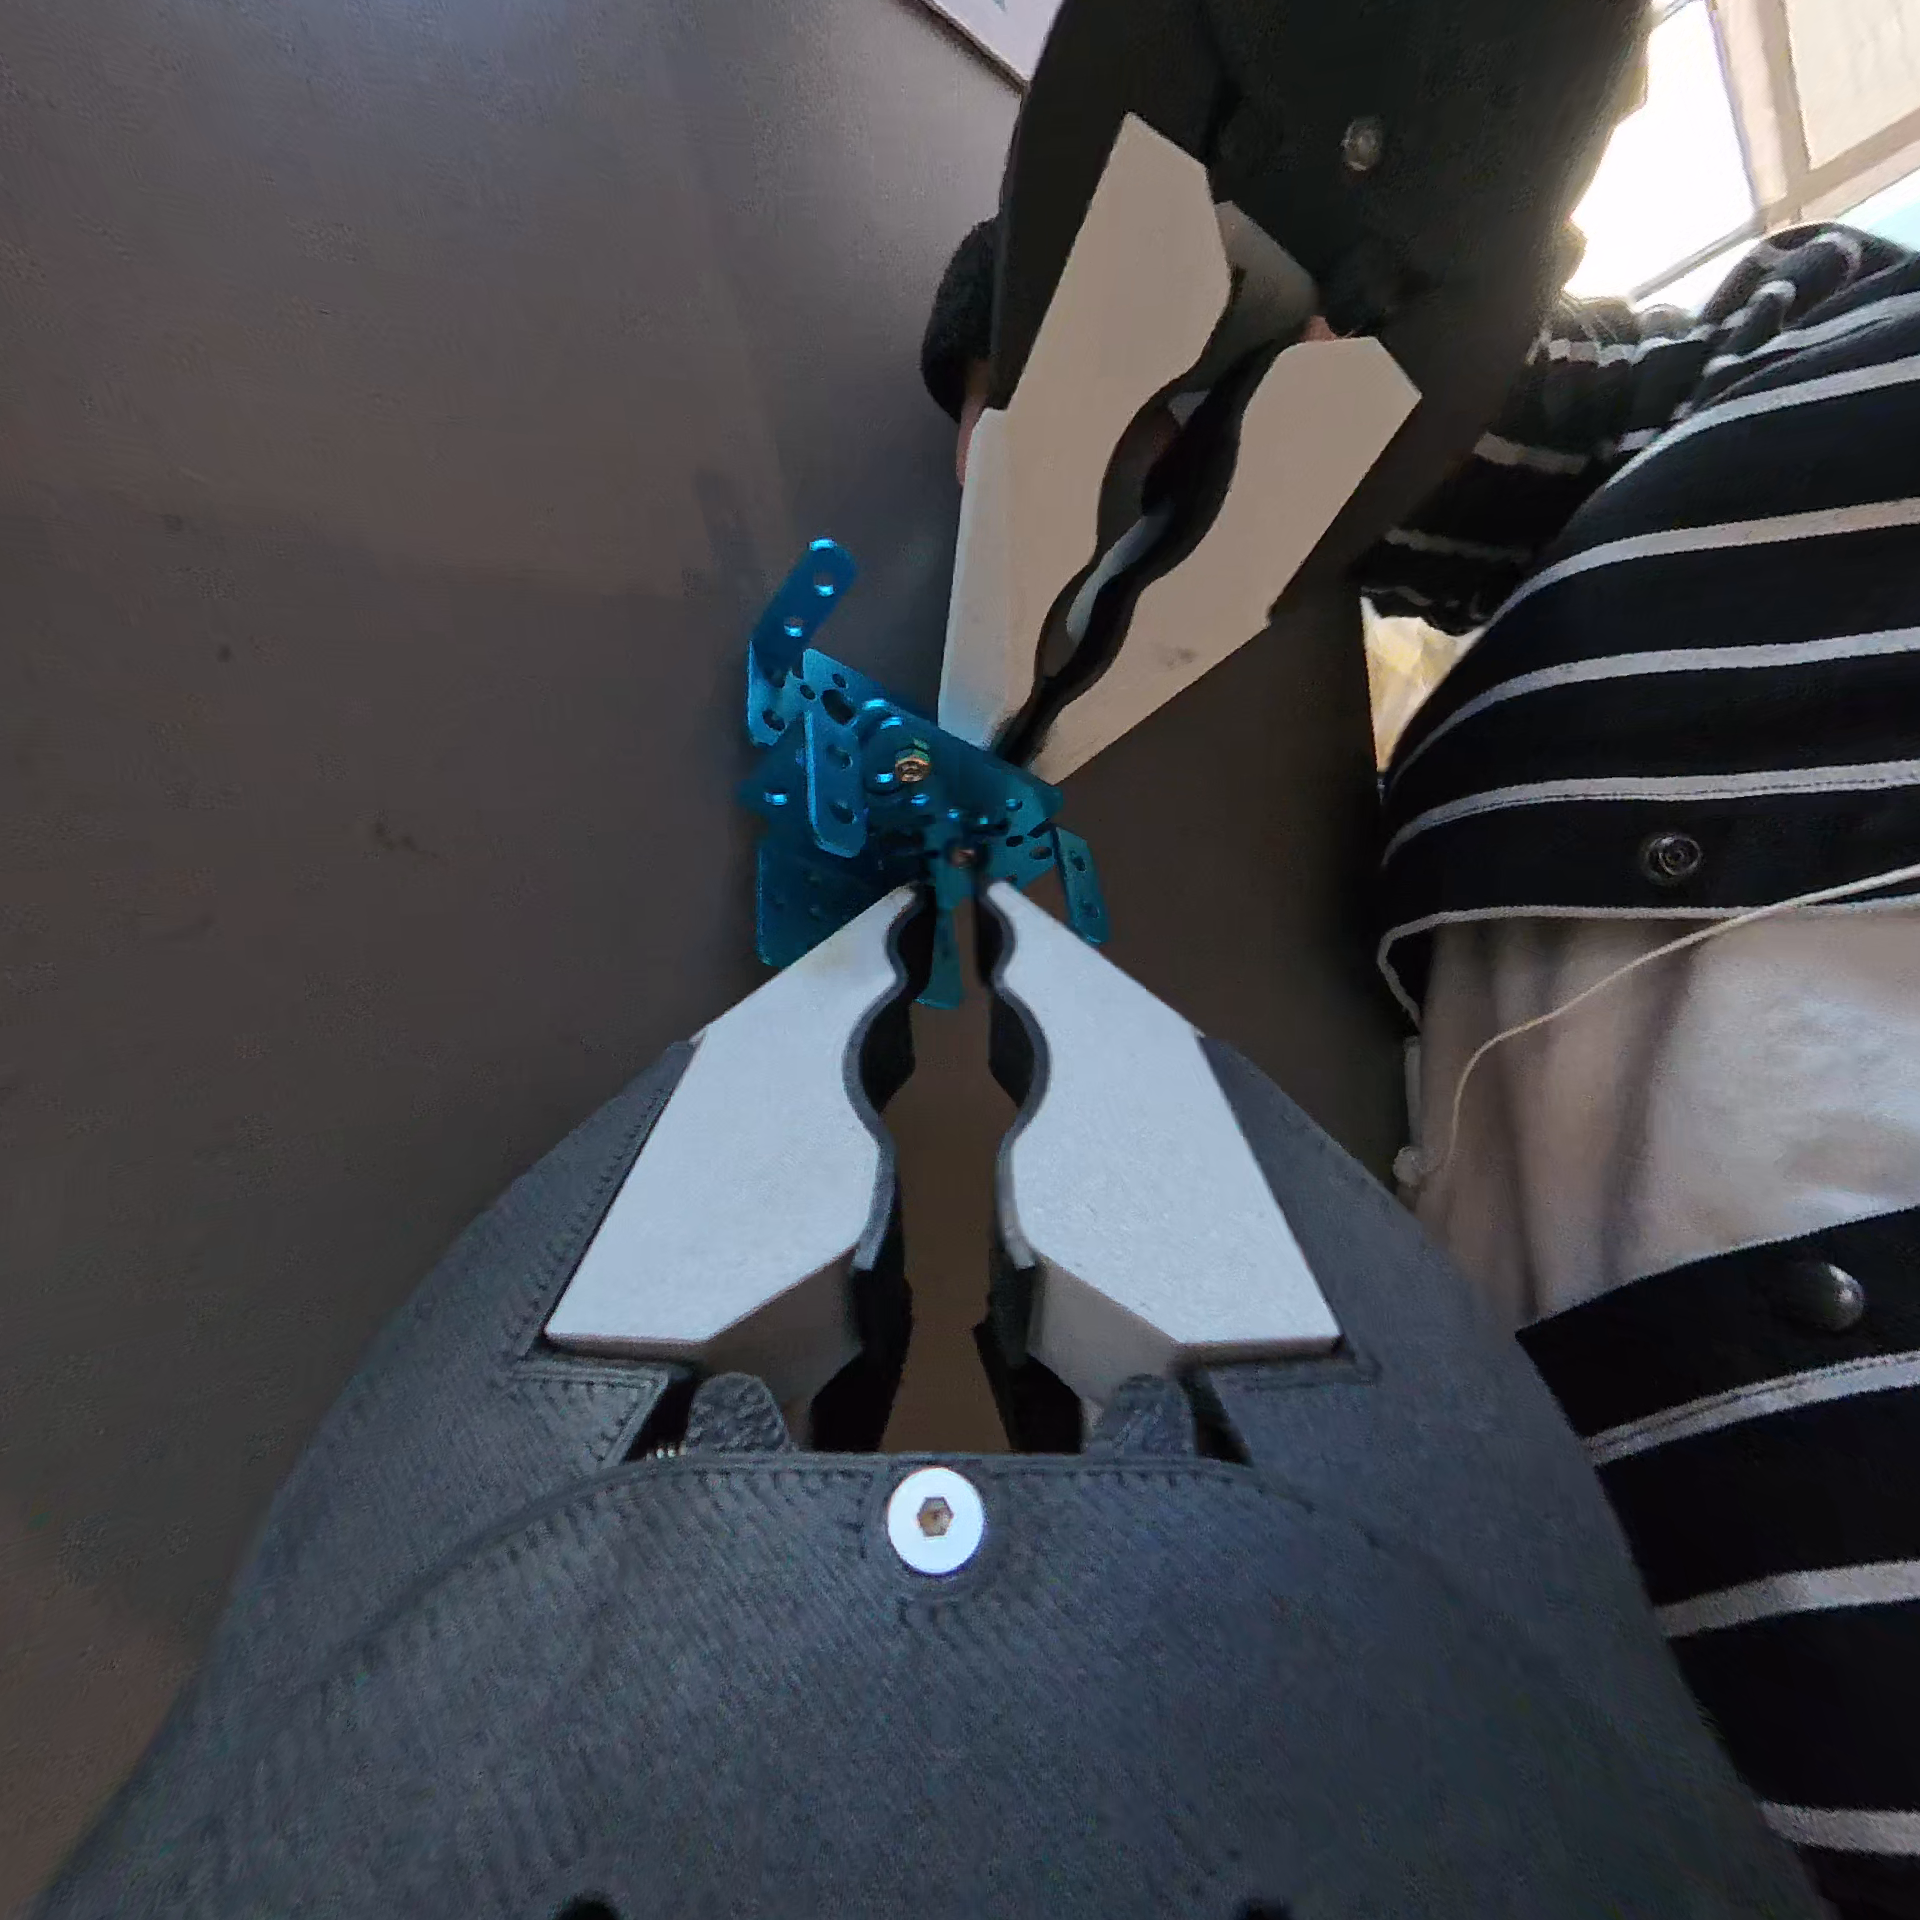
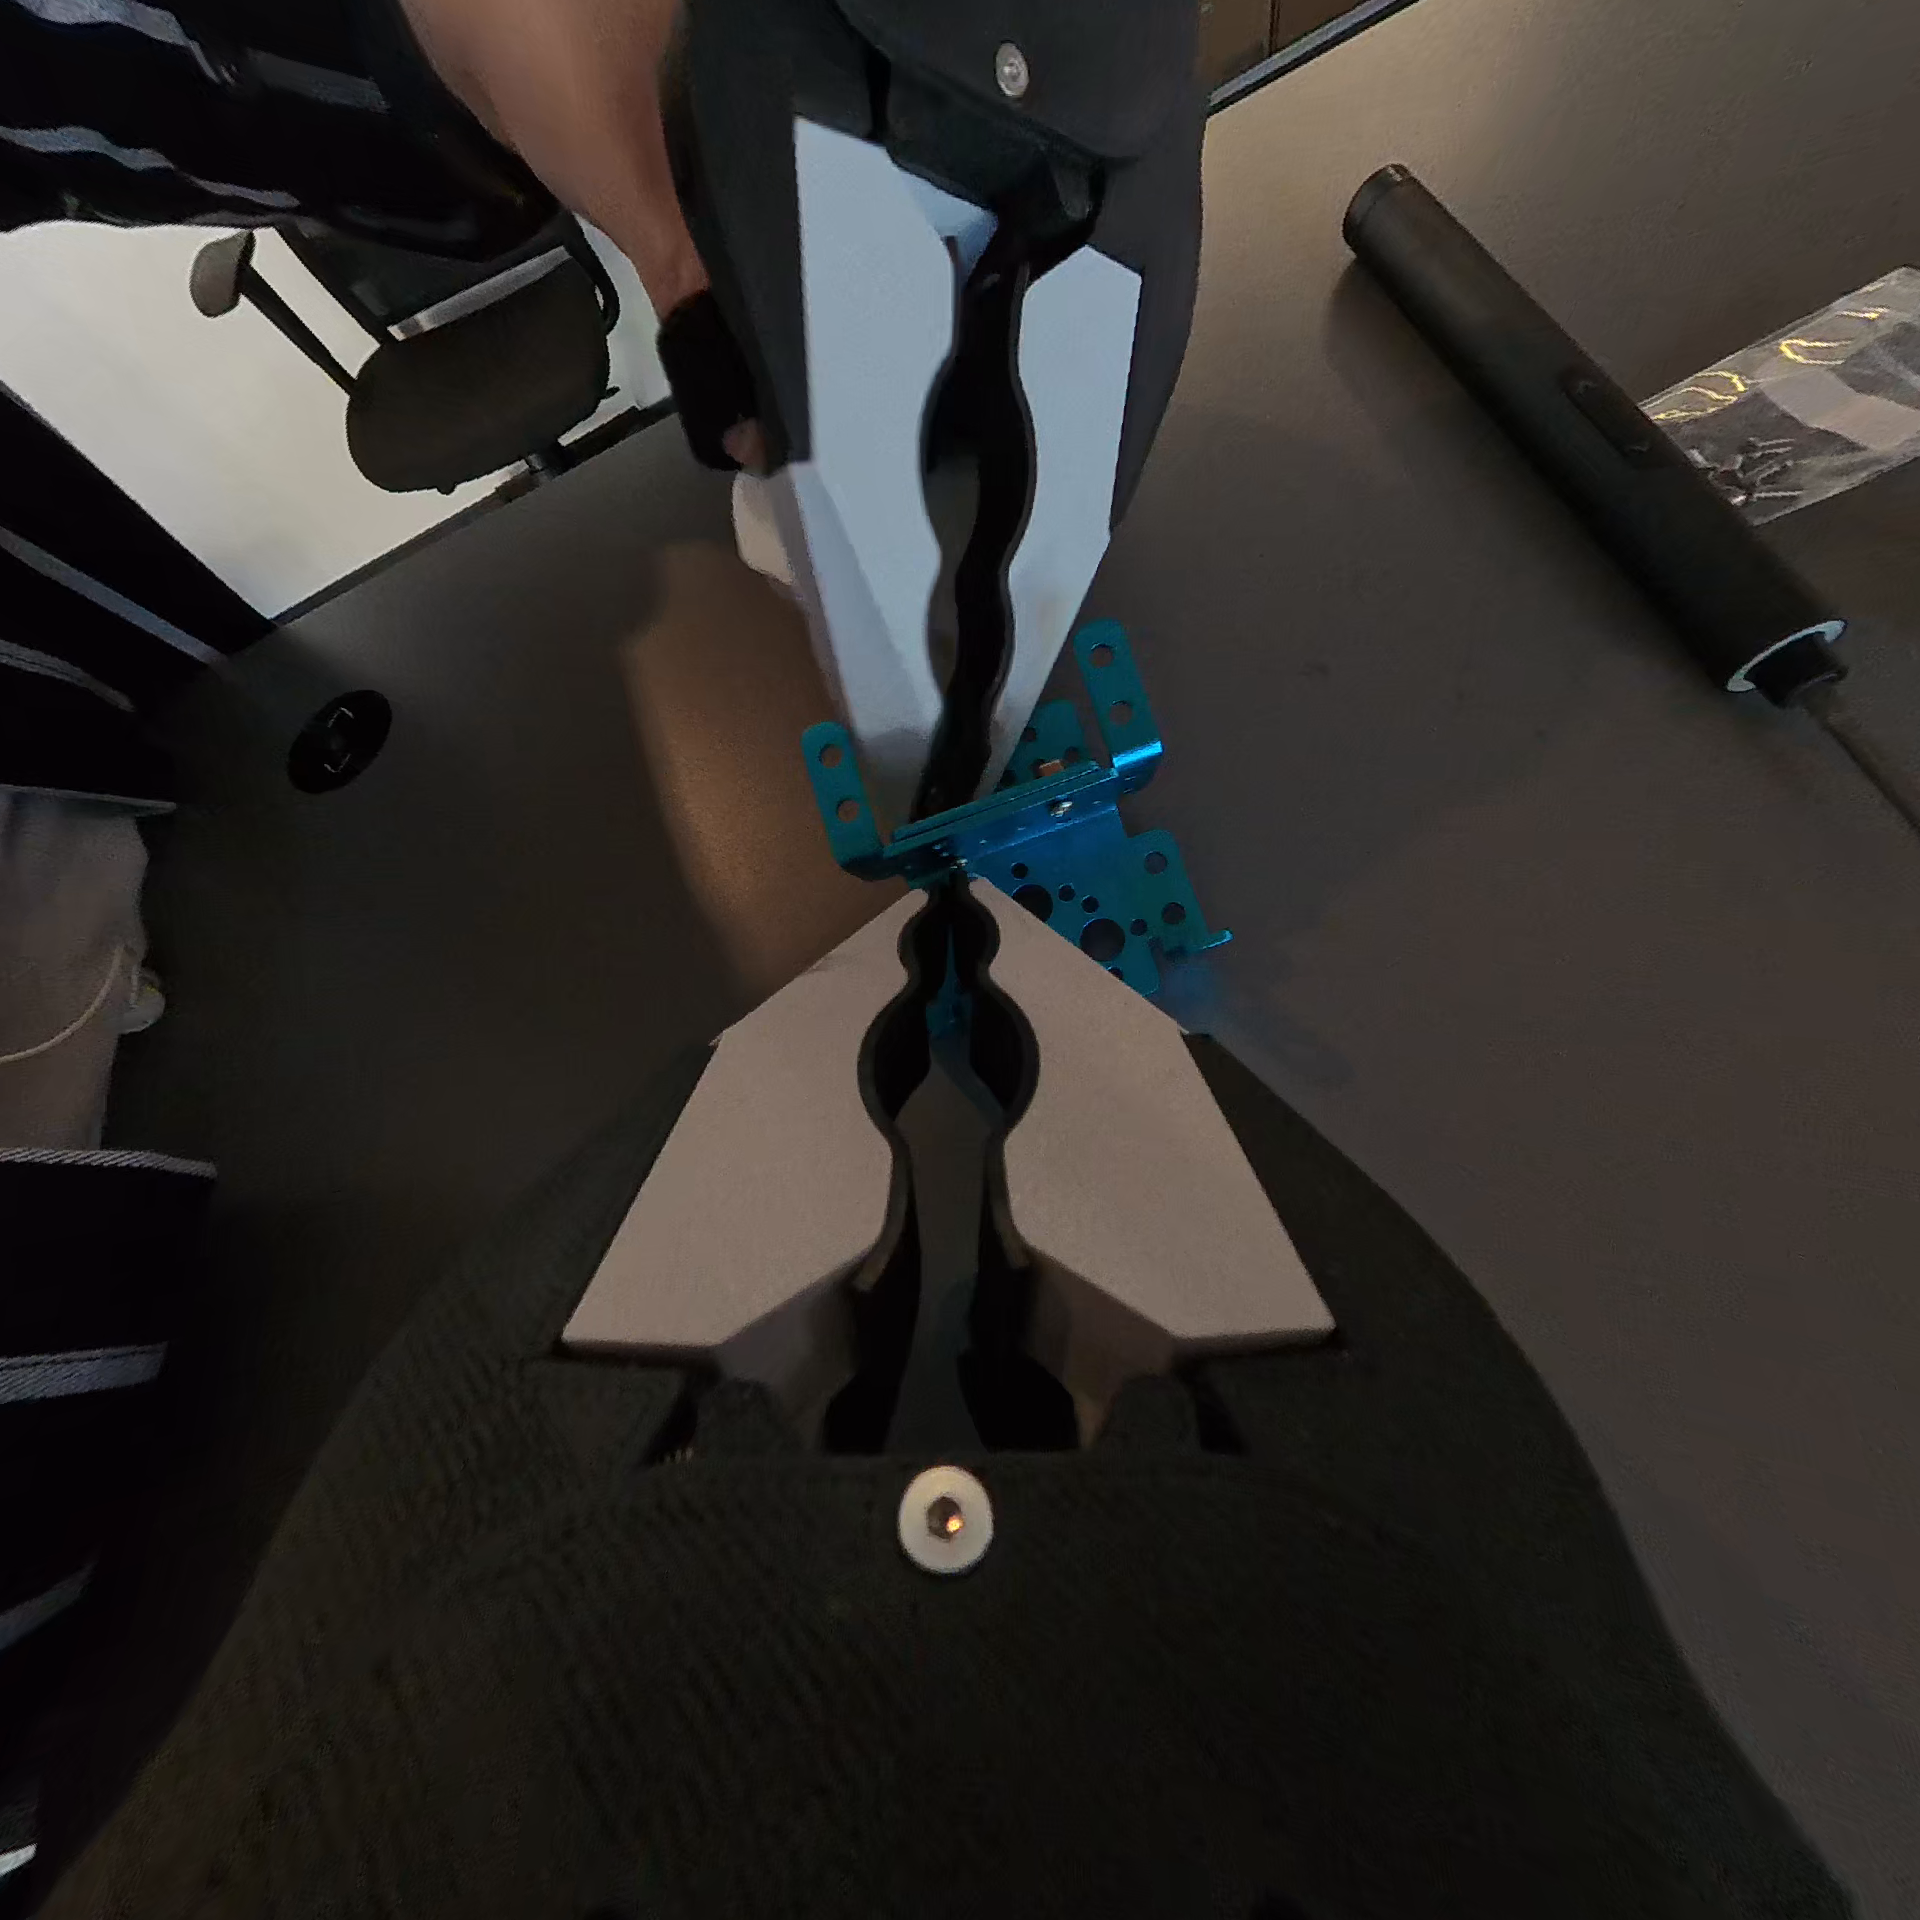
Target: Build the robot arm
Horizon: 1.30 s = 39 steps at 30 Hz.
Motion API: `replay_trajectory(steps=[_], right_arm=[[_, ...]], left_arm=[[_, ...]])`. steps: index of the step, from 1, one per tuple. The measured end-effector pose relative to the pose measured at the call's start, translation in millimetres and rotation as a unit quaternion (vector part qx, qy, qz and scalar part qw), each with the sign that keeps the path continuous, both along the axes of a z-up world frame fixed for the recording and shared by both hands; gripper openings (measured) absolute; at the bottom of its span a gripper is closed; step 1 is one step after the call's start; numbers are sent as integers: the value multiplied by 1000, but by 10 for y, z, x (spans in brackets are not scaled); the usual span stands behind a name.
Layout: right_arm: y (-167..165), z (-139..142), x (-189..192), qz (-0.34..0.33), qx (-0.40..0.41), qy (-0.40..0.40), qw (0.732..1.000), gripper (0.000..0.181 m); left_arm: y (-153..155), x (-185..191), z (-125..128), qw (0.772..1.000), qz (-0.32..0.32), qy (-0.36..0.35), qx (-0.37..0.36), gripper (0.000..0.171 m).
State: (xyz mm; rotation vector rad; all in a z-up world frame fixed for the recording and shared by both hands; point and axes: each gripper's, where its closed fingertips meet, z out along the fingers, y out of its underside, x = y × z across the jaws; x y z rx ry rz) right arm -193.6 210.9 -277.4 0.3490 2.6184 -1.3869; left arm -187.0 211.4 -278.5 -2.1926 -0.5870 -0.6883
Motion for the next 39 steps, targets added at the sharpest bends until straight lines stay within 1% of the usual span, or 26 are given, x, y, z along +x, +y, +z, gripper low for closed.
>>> replay_trajectory(steps=[1,2,5,10,19,25,29,30,32,33,36,39], right_arm=[[0,-2,2,0,1,0,1000,1],[0,-1,-1,0,0,1,1000,0],[0,-2,0,0,0,0,1000,1],[-3,-3,0,0,0,-1,1000,0],[-4,-3,2,0,0,-1,1000,1],[-3,-3,2,0,0,-2,1000,0],[-3,-3,4,1,0,0,1000,0],[-3,-2,4,1,0,0,1000,0],[-3,-6,8,2,1,-1,1000,1],[-3,-5,8,2,1,-1,1000,0],[-3,-5,8,2,1,1,1000,0],[-2,-4,7,1,2,2,1000,0]], left_arm=[[-1,13,13,1000,-4,0,5,9],[-10,1,12,1000,-2,4,5,8],[-20,-47,53,1000,14,6,22,13],[-30,-122,48,998,37,33,33,17],[-2,-104,34,998,41,34,36,16],[-4,-73,2,996,11,87,-4,14],[-8,-74,-9,994,0,111,-11,13],[-12,-73,-12,992,-4,122,-14,12],[-31,-87,-33,989,-9,147,-26,3],[-37,-86,-33,988,-11,154,-27,4],[-43,-61,-12,990,-8,142,-13,11],[-66,-84,10,993,10,117,4,12]])
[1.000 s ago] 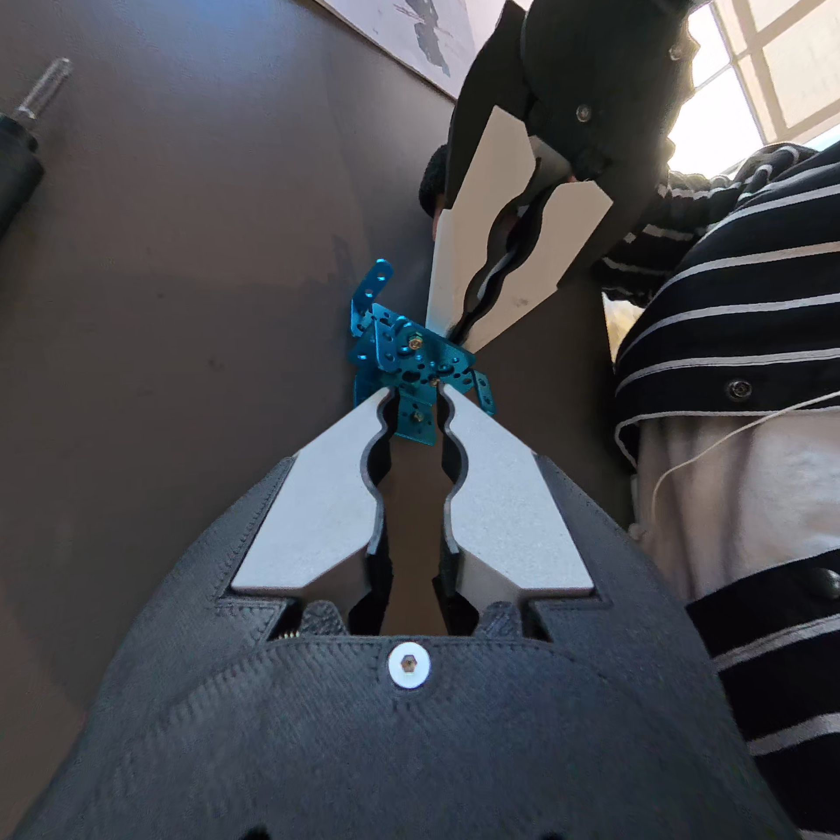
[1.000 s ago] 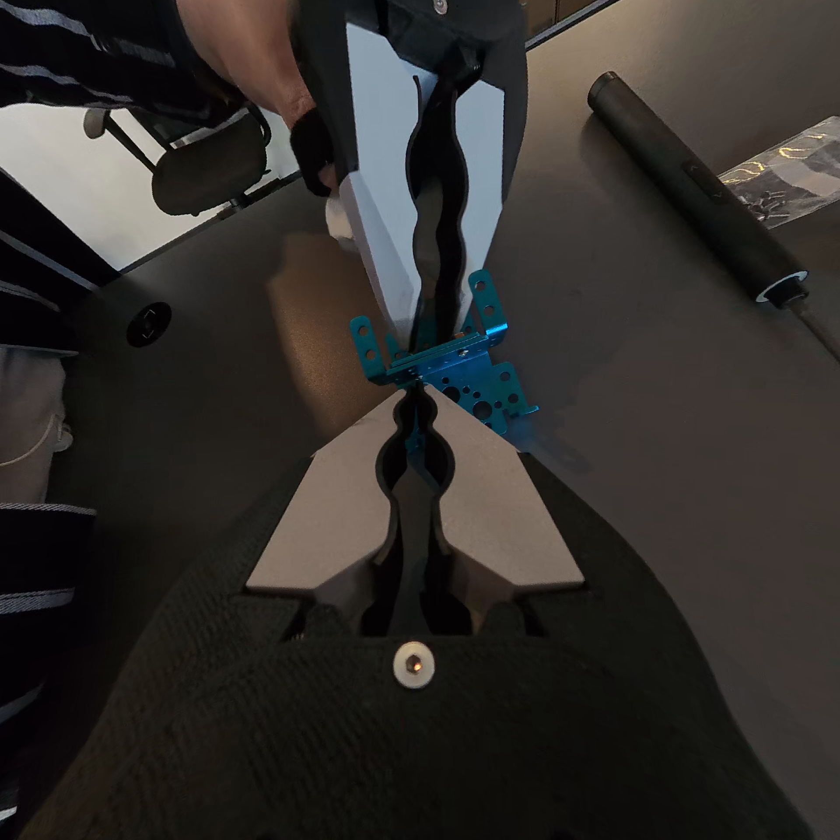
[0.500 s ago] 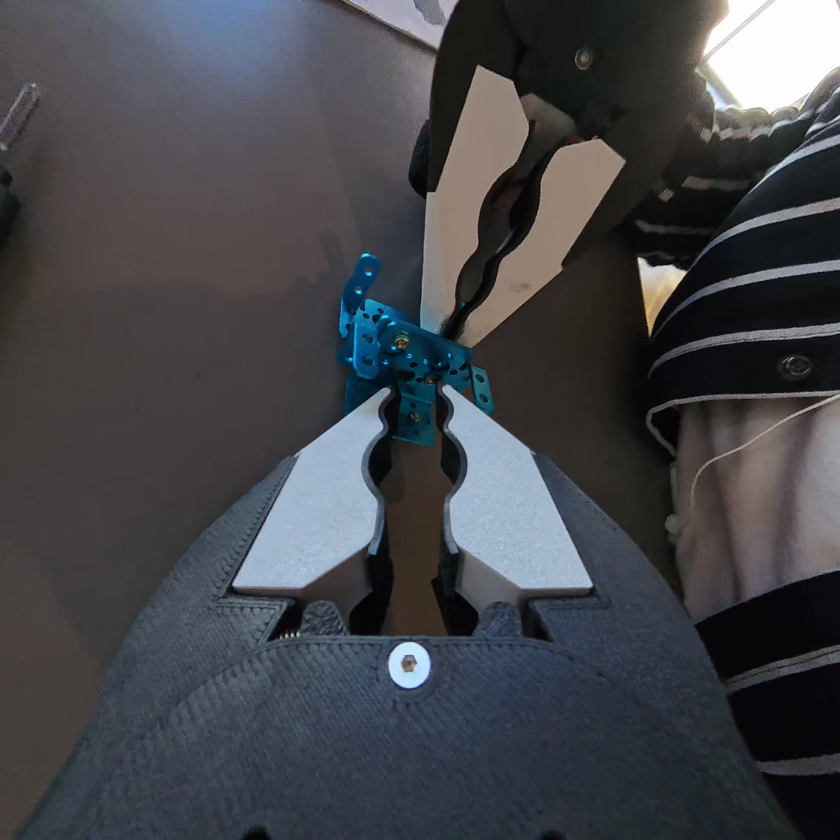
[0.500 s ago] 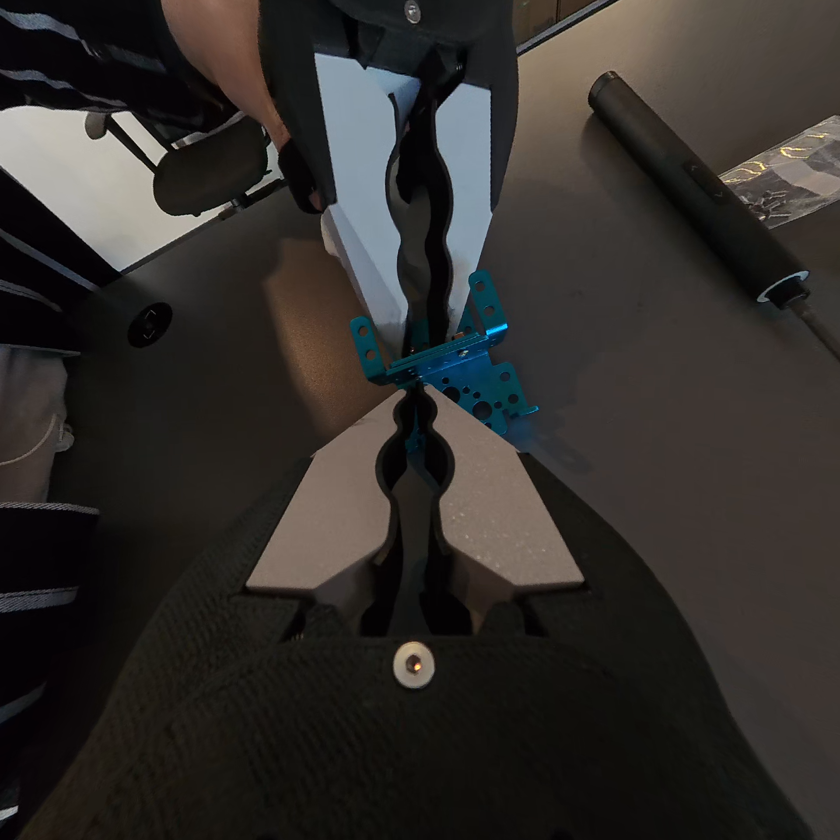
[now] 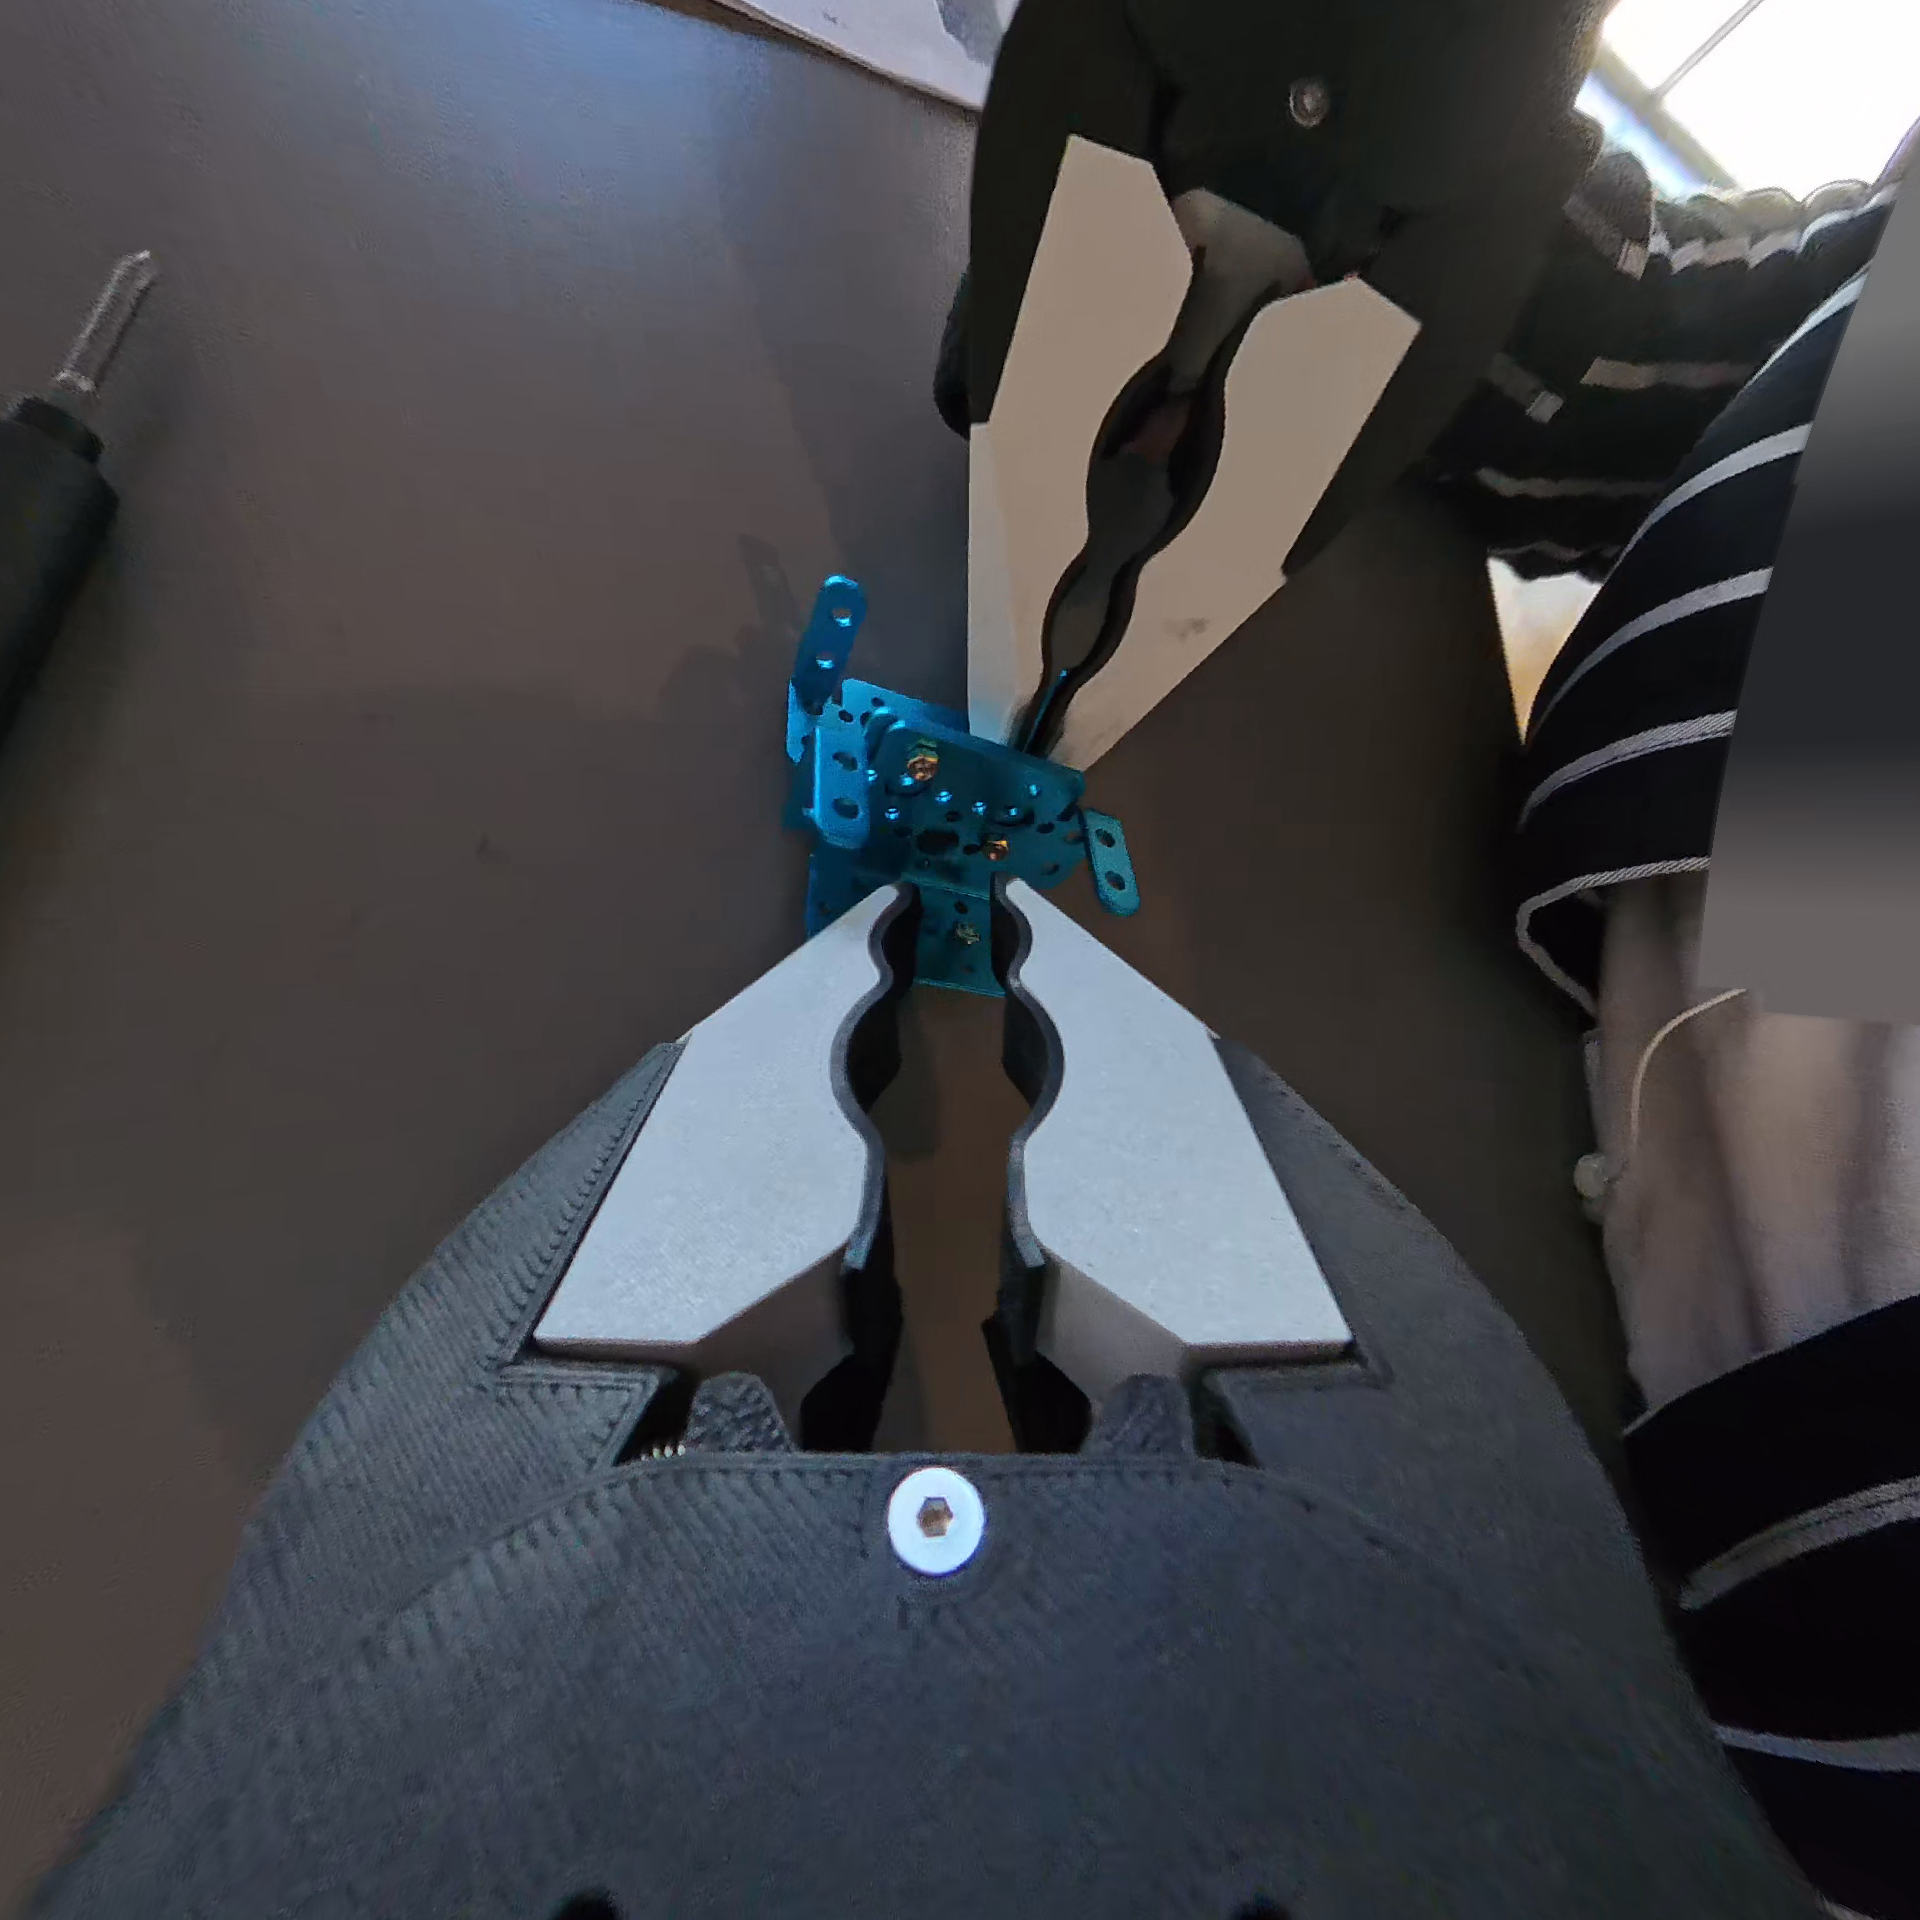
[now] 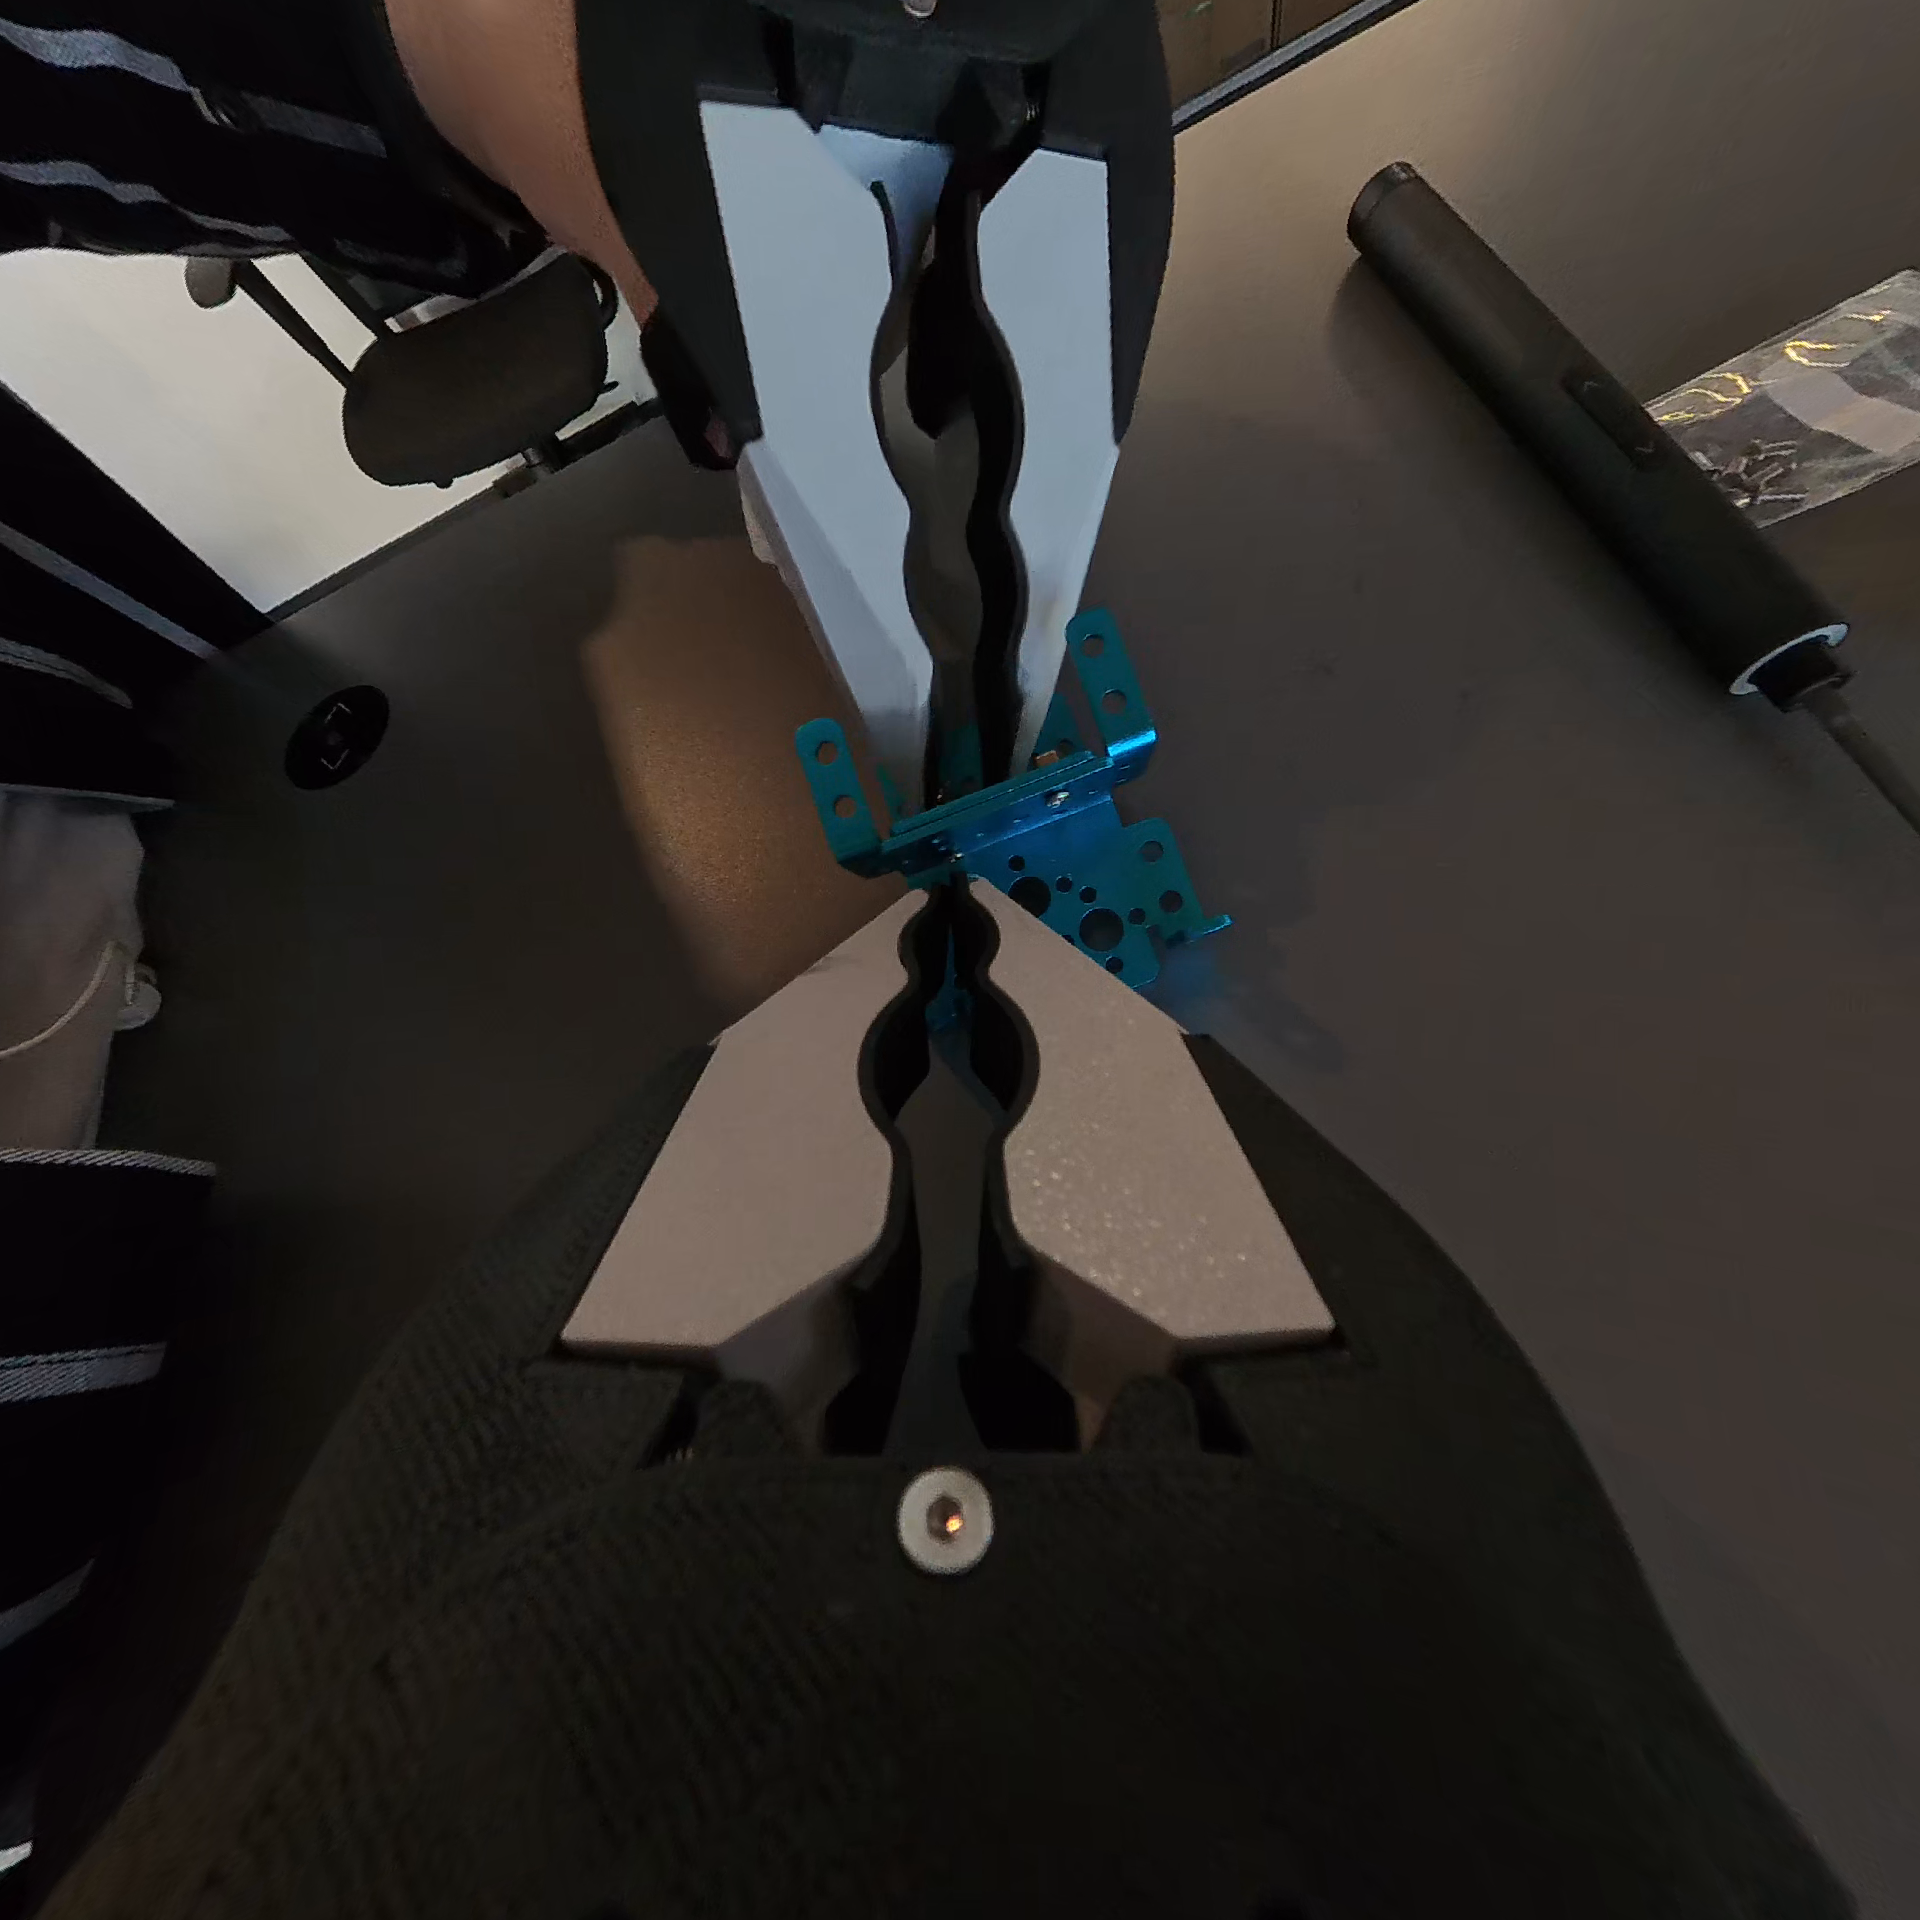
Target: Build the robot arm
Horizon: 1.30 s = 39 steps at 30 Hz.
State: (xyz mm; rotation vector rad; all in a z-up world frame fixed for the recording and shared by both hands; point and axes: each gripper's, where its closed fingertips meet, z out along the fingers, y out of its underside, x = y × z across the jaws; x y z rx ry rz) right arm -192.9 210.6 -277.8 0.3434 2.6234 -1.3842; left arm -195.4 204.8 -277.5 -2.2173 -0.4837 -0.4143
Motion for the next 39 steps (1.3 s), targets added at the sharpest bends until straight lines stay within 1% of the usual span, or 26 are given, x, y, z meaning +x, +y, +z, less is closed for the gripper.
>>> replay_trajectory(steps=[3,7,10,15,19,25,30,34,39], right_arm=[[-6,5,-1,1,0,7,1000,1],[-26,27,13,6,-5,20,1000,1],[-33,27,8,7,-2,24,1000,6],[-60,32,47,21,-2,18,1000,4],[-66,29,26,15,-4,24,1000,0],[-81,23,85,35,0,56,998,0],[-93,20,114,45,1,62,997,0],[-94,19,109,43,2,66,997,0],[-96,21,110,43,2,65,997,0]], left_arm=[[-16,-19,5,1000,7,-8,8,12],[-3,-11,-15,1000,2,-6,8,11],[6,8,-20,1000,-3,-12,11,10],[9,32,-27,1000,-4,-13,14,9],[-9,43,-26,1000,-5,-15,16,9],[-19,56,-23,999,-1,-20,26,7],[-32,79,-24,1000,-10,-19,23,6],[-57,91,20,999,-14,-24,30,19],[-28,108,-1,1000,-4,-5,31,16]])
